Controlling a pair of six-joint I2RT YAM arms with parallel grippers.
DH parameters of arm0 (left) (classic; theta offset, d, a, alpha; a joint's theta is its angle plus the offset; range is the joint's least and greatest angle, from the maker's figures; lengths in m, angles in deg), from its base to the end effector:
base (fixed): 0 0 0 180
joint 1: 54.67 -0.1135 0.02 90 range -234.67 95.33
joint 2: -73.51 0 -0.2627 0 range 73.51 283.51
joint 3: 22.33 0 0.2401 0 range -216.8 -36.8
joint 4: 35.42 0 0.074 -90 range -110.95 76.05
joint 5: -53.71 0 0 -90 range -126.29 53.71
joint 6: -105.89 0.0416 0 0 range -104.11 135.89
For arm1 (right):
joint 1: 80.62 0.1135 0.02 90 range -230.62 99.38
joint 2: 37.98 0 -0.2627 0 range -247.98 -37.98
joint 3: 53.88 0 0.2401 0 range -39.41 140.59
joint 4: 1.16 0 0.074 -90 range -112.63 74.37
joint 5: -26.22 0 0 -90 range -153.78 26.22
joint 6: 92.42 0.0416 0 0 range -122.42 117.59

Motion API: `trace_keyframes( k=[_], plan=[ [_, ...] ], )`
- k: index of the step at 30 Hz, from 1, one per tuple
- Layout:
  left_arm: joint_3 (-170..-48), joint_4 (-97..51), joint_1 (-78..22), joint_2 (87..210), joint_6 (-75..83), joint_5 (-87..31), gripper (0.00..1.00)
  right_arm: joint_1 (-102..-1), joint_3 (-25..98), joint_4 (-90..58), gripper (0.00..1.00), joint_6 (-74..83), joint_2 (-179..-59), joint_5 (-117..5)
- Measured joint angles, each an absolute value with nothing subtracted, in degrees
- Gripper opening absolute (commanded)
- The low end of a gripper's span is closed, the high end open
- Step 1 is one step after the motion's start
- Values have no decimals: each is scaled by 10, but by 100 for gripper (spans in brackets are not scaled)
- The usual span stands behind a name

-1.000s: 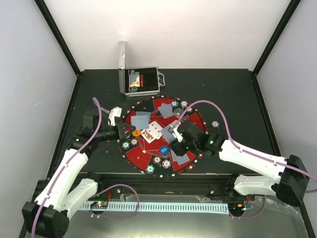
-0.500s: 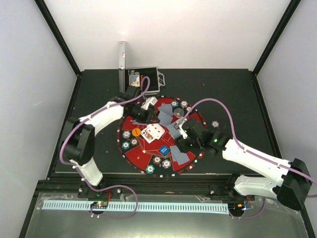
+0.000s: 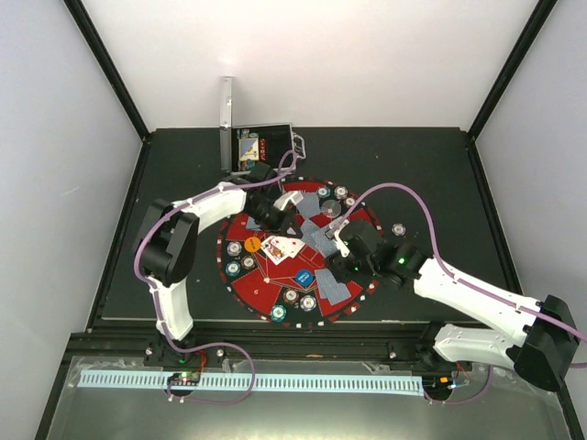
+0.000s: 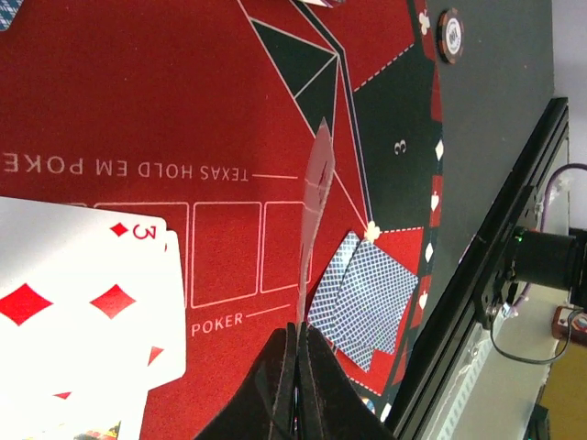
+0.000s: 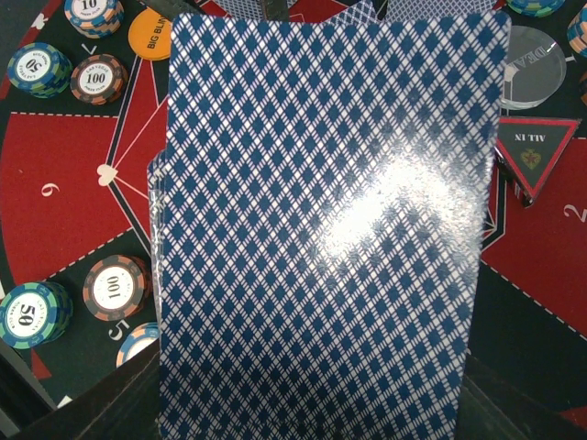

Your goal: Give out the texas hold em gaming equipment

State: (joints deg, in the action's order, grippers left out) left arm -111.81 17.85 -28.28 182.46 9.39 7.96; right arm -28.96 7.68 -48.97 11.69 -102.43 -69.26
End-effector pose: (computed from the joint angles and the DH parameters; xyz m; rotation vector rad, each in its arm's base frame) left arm 0.3118 -0.1871 0.1828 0.6601 2.7547 -1.2239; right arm 0.1393 0.1698 0.2491 -0.7608 2.3702 0.3825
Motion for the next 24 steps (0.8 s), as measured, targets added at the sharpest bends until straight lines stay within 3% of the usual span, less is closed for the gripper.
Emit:
trace_keyframes(
  k=[24],
  plan=[
    [-1159,261,-283,1865,160,49,2,-290,77,-490,62,117,-1030,-693]
  ],
)
